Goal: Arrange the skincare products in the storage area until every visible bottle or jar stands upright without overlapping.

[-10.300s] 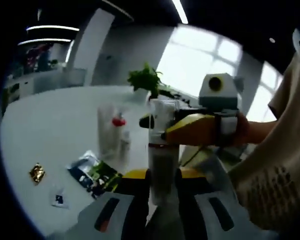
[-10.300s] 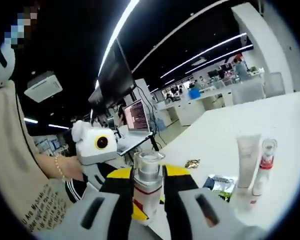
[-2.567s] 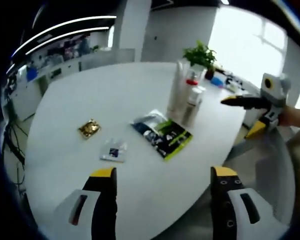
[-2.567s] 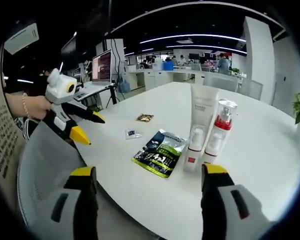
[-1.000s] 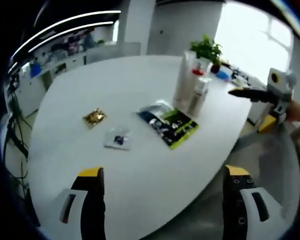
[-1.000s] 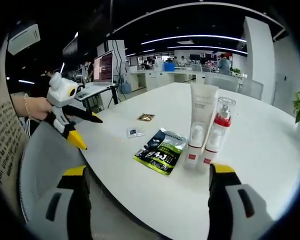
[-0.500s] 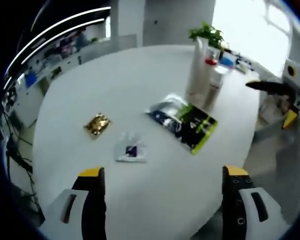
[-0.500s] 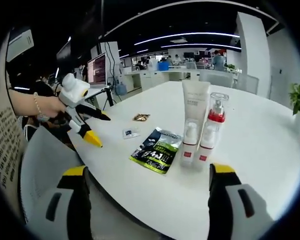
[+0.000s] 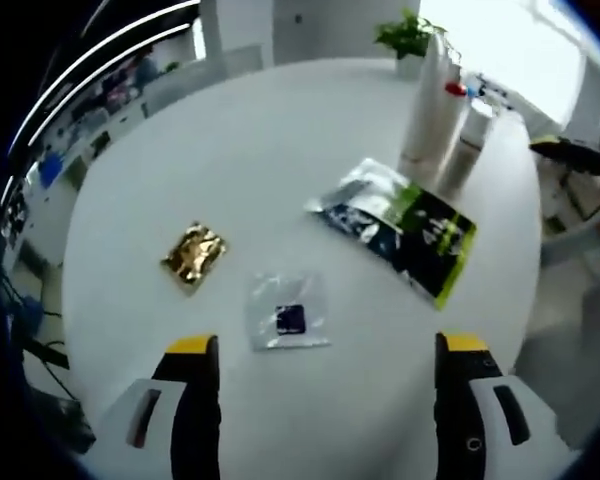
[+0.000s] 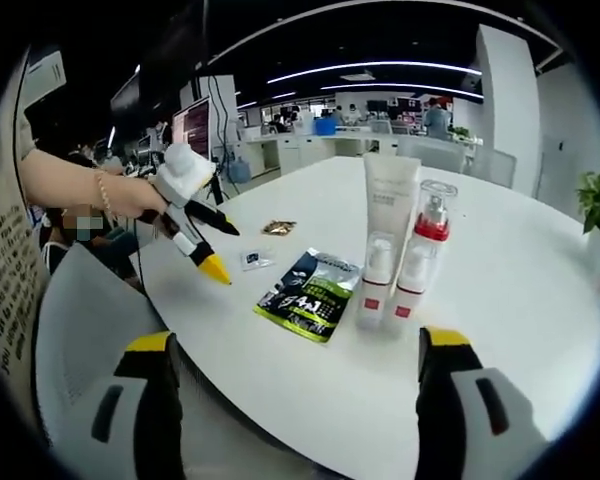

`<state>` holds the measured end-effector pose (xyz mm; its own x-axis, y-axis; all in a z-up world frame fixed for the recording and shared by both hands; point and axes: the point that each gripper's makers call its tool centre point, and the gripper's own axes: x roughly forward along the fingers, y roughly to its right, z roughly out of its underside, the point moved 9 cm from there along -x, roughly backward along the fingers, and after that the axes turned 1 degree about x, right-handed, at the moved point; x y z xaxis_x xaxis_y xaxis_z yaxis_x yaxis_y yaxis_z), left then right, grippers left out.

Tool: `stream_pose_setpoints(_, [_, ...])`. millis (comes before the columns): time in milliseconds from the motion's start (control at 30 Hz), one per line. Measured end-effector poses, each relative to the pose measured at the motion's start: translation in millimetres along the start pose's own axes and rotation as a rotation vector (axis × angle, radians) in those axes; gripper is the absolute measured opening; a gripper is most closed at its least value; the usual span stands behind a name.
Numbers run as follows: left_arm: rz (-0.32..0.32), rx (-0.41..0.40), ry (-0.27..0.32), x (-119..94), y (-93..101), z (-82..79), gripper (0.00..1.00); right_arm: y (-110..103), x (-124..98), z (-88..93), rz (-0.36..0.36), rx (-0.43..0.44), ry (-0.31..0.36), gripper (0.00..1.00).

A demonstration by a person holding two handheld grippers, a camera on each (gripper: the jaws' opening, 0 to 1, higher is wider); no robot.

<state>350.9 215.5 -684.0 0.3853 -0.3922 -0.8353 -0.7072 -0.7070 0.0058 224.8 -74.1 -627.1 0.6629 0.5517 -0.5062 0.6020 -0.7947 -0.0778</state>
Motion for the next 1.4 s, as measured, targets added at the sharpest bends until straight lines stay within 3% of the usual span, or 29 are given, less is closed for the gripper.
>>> stream_pose_setpoints(200, [-0.005, 0.004, -0.035, 10.5, -8.6, -3.4, 0.79, 0.5, 0.1, 0.6, 0.004, 0.007, -0.001, 0.99])
stream_pose_setpoints(333, [-0.014, -0.002, -0.062, 15.9, -13.0, -5.9, 0.69, 1.4, -0.2, 0.7, 0.008, 0.018, 0.002, 0.99])
stream_pose_setpoints(867, [-0.008, -0.003, -0.108, 26.7, -17.5, -11.3, 0.56, 3.8, -0.3, 1.2, 0.018, 0.045, 0.006, 0.99])
stream_pose_setpoints(1067, [-0.004, 0.002, -0.109, 27.0, -21.2, -13.8, 0.38, 4.9, -0.7, 1.4, 0.020, 0.055, 0.008, 0.99])
stream_pose_setpoints(1333, [0.003, 0.015, -0.113, 30.0, -22.5, -11.8, 0.37, 5.1, -0.9, 1.4, 0.025, 0.055, 0.009, 0.99])
stream_pose_setpoints(1400, [0.007, 0.050, -0.119, 29.3, -22.5, -11.8, 0.36, 5.1, -0.9, 1.4, 0.026, 0.055, 0.009, 0.99])
